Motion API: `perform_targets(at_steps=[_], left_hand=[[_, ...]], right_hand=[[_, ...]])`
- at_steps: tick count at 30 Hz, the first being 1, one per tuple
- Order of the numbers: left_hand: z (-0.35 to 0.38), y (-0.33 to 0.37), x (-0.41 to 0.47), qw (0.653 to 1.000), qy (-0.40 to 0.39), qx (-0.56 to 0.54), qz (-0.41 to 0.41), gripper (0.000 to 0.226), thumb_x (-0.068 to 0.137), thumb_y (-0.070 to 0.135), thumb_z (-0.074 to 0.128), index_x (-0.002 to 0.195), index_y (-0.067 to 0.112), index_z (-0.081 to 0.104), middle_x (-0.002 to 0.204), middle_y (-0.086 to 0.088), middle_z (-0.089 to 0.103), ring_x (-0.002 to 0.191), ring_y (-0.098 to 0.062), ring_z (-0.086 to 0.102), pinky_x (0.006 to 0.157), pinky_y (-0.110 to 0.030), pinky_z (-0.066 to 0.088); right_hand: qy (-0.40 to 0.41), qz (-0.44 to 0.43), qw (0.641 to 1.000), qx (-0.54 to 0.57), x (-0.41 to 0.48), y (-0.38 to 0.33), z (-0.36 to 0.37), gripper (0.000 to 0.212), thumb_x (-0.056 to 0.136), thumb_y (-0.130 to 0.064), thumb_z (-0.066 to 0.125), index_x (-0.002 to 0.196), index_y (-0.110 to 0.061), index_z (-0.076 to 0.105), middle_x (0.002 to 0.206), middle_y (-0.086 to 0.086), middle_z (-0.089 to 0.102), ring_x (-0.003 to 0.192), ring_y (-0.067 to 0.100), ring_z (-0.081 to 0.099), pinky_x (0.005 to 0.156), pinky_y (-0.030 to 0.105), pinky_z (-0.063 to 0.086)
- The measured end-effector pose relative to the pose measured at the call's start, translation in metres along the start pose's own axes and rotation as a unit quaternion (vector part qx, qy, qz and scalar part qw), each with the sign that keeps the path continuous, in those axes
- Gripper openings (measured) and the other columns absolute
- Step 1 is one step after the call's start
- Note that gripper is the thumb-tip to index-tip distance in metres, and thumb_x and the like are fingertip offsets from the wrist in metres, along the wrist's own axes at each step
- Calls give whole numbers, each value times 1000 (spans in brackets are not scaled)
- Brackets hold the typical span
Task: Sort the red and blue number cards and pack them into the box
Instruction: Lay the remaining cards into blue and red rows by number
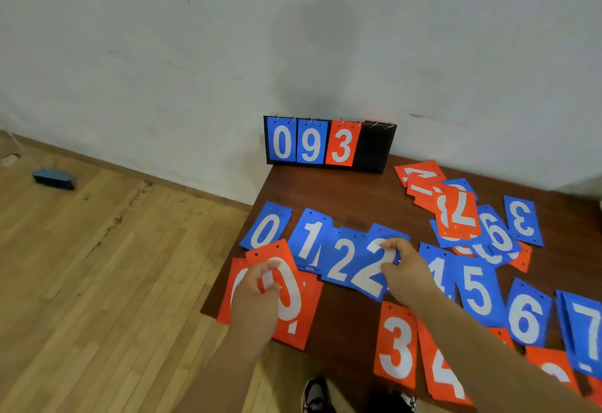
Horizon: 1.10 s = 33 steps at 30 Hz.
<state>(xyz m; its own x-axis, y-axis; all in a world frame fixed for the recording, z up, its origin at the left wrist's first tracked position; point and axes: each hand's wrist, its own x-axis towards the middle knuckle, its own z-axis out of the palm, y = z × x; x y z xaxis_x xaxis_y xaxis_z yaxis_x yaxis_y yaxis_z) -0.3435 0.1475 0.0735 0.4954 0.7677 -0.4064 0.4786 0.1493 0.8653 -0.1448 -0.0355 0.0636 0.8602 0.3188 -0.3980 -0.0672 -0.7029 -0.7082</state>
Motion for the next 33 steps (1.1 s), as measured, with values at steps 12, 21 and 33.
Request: perform_targets(at_steps=[12, 21, 33], left_hand=[[-13, -26, 7, 999, 16, 41, -28, 43, 93, 3, 64, 110, 43, 65, 120, 19, 61, 115, -11, 57, 96, -33, 52], [-19, -32, 10, 997, 24, 61, -50, 40, 95, 9, 66, 108, 46, 61, 128, 12, 57, 116, -16, 56, 95, -41, 58], [-12, -46, 22, 994, -28, 103, -33, 37, 100, 11, 57, 121, 42, 57, 122, 12, 58, 103, -7, 58, 80, -27, 56]], right_hand=[[-84, -62, 983, -153, 69, 16, 66, 37, 94, -9, 61, 126, -26, 62, 121, 5, 59, 82, 24, 64, 63, 28, 49], [18, -52, 926, -373, 64, 18, 74, 55, 84, -50, 74, 133, -32, 55, 147, 9, 29, 127, 35, 41, 101, 45, 45], [-272, -91, 958, -20, -23, -35, 103, 9, 95, -28, 69, 96, -37, 67, 99, -16, 68, 95, 4, 64, 80, 19, 52]])
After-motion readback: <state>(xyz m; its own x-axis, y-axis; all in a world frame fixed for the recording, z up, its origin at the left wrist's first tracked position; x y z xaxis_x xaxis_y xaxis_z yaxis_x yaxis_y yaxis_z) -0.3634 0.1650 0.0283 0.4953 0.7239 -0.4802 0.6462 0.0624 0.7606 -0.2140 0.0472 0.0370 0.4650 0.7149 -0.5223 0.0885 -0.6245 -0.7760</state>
